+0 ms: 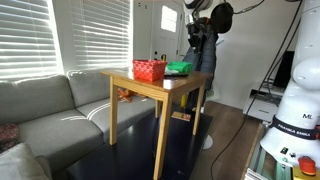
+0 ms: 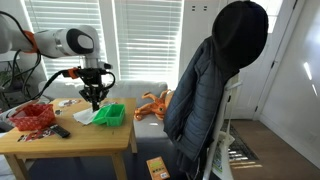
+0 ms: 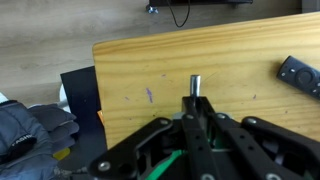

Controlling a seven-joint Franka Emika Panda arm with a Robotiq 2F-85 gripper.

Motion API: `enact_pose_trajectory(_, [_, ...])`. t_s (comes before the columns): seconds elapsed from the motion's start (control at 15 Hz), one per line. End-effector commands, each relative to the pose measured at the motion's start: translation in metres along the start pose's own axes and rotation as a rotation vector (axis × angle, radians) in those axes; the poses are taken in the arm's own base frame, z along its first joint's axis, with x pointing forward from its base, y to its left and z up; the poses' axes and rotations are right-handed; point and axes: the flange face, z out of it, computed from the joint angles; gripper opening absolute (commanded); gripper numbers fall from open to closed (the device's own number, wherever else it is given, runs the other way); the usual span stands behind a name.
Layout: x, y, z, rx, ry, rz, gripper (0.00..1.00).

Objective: Put the spoon in the green box

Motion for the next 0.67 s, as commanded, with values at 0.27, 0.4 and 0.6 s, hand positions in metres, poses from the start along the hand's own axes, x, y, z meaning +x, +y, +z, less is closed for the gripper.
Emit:
enact_pose_trajectory(0.27, [0.039, 0.023, 0.015, 0.002, -0.050, 0.012, 0.02])
enact_pose_trajectory(0.4, [0.049, 0.027, 0.022, 0.002, -0.058, 0.019, 0.02])
enact_pose_trajectory(0.6, [0.064, 0.027, 0.031, 0.003, -0.057, 0.017, 0.02])
